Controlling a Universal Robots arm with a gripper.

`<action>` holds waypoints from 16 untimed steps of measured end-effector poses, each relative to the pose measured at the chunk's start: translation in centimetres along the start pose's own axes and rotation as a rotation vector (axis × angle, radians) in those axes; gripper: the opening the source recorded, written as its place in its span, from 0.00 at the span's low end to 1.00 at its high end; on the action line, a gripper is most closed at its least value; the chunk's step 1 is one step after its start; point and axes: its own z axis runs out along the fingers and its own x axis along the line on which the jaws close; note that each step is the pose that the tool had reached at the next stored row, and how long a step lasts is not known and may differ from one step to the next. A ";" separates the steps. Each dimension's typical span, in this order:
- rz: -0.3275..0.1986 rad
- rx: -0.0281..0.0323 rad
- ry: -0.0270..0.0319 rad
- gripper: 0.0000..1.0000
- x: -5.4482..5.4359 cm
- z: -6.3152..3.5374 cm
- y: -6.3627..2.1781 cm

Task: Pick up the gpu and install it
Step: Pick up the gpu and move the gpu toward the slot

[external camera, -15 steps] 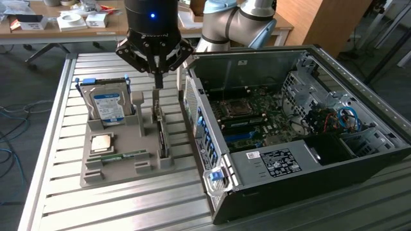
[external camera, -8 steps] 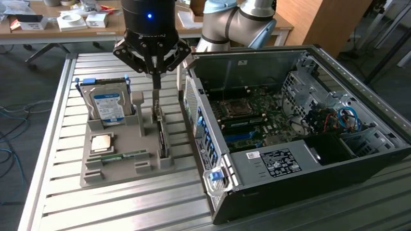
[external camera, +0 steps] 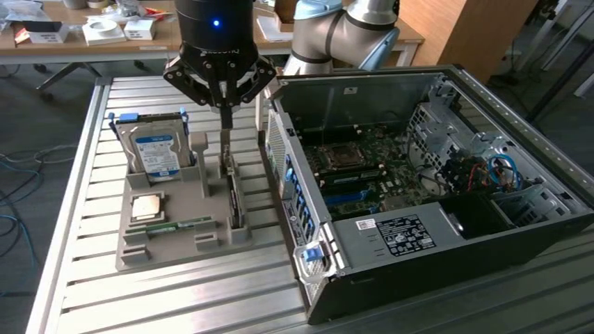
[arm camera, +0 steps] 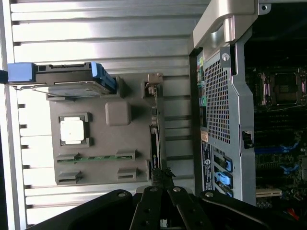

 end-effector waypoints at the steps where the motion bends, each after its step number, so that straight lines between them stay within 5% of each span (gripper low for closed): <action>1: 0.000 0.0000 0.0000 0.11 0.0 0.00 0.00; 4: 0.000 0.0000 0.0000 0.11 0.0 0.00 0.00; 10: 0.000 0.0000 0.0000 0.36 0.0 0.00 0.00; 16: 0.000 0.0000 0.0001 0.36 0.0 0.54 -0.02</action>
